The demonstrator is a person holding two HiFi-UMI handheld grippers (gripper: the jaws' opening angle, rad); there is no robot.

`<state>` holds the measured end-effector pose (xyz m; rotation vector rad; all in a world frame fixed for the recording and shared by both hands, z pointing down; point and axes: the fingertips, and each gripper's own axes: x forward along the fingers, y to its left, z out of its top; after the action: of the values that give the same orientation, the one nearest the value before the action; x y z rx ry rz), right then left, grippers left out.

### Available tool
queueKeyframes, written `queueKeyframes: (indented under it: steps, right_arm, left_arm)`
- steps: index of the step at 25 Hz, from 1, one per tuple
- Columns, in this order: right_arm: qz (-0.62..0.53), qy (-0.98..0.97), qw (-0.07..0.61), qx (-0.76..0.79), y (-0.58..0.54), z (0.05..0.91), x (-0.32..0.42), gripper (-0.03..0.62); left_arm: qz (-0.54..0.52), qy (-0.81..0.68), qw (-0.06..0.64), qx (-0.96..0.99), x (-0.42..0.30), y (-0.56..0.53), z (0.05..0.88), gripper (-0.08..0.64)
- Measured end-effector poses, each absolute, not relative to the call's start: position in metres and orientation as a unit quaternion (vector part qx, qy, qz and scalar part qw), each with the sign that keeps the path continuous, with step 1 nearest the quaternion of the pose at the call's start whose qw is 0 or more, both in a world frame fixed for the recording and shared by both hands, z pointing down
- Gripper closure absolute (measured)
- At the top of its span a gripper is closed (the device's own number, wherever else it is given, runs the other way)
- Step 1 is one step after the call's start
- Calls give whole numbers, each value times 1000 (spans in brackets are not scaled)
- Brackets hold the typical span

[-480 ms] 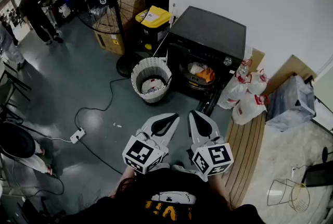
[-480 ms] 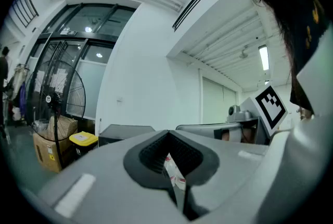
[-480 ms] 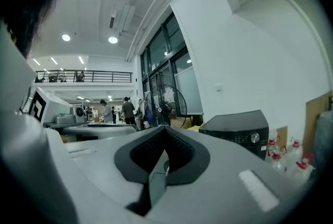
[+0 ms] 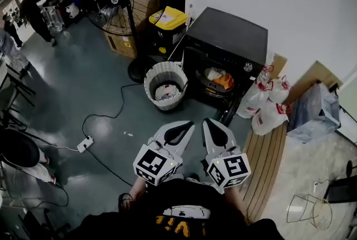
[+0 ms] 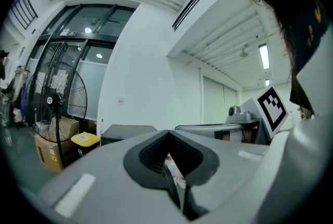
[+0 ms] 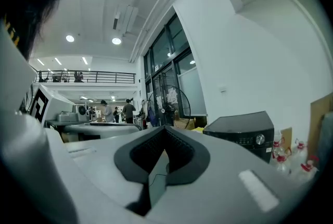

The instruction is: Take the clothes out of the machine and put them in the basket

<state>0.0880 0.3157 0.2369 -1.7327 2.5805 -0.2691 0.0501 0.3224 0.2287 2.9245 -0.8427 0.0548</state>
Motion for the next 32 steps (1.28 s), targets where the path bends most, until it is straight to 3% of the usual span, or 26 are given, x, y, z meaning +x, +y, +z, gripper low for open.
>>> queueKeyframes:
  steps: [21, 32]
  right_arm:
    - [-117, 833, 4, -541, 309, 269, 21, 578]
    - [-125, 837, -4, -533, 274, 279, 12, 578]
  left_arm:
    - [31, -309, 80, 947, -30, 310, 260, 560]
    - [42, -313, 86, 945, -38, 285, 272, 560]
